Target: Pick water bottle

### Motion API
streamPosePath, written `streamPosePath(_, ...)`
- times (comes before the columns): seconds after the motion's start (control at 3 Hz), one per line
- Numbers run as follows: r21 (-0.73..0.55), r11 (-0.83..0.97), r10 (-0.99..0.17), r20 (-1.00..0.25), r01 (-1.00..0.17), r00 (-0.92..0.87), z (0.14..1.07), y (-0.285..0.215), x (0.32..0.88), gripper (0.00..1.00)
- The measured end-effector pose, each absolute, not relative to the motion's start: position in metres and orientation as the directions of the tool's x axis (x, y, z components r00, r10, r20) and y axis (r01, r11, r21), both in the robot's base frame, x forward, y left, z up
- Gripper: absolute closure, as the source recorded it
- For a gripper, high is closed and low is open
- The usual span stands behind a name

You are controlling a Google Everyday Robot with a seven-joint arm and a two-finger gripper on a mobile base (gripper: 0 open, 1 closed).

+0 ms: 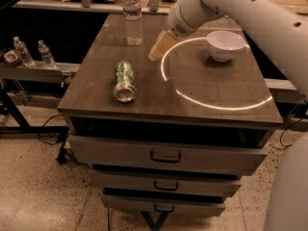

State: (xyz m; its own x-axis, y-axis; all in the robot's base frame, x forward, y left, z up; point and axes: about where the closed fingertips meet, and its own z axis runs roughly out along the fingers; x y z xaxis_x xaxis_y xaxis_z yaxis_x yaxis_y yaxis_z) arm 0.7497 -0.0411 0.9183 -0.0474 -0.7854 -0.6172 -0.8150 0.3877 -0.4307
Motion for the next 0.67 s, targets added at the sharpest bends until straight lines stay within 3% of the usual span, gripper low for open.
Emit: streamPosePath(0.67,-0.345,0.554,-0.614,-0.784,-0.757,-0.092,0.908,0.019,0.833,0.00)
